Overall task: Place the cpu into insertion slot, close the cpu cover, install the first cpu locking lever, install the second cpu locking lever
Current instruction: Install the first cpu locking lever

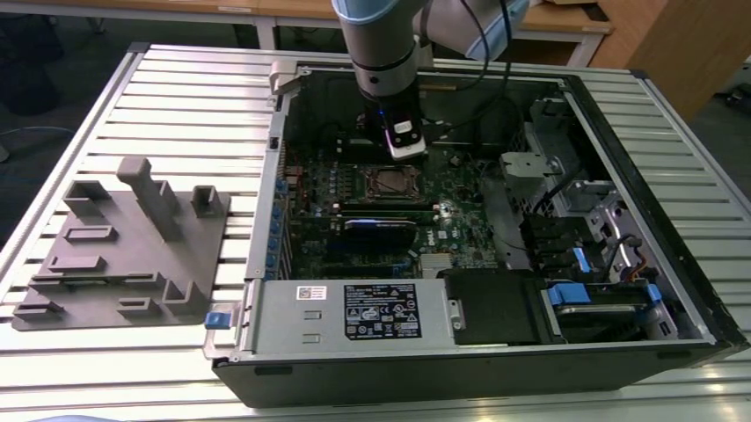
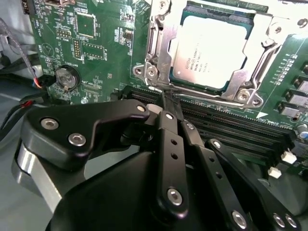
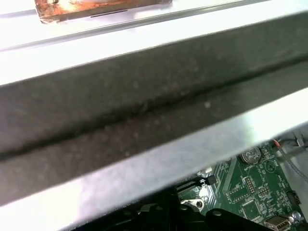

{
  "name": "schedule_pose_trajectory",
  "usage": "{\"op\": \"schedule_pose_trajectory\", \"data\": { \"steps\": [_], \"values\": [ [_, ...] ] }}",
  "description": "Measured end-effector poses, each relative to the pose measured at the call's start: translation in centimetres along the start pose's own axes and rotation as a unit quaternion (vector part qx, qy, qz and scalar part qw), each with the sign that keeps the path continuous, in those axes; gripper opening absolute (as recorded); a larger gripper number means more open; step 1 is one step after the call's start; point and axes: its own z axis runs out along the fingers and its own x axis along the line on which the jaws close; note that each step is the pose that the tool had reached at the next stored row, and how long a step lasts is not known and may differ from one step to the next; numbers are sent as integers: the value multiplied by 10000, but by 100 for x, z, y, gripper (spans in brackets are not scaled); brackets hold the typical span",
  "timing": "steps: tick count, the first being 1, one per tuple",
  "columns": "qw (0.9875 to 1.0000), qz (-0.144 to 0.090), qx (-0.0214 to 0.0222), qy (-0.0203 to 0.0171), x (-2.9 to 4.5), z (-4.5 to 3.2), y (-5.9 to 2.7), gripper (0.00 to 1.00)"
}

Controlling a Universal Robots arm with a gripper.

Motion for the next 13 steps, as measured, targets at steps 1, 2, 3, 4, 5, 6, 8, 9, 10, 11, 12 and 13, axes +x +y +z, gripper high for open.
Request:
{"op": "schedule_pose_trajectory", "data": {
  "steps": [1, 2, 3, 4, 5, 6, 8, 9, 10, 11, 12, 13],
  "values": [
    [10000, 0, 0, 0, -3, -14, 4, 11],
    [10000, 0, -1, 0, -6, -30, 8, 11],
    [10000, 1, -3, 0, -10, -49, 13, 11],
    [10000, 1, -4, 1, -13, -69, 18, 11],
    [10000, 1, -4, 1, -18, -92, 23, 11],
    [10000, 1, -5, 2, -23, -117, 30, 11],
    [10000, 2, -6, 2, -32, -168, 43, 11],
    [10000, 2, -6, 2, -37, -193, 49, 11],
    [10000, 2, -6, 2, -42, -218, 55, 11],
    [10000, 2, -5, 2, -46, -241, 61, 11],
    [10000, 2, -5, 2, -50, -260, 66, 11],
    [10000, 2, -6, 2, -52, -270, 68, 11]
  ]
}}
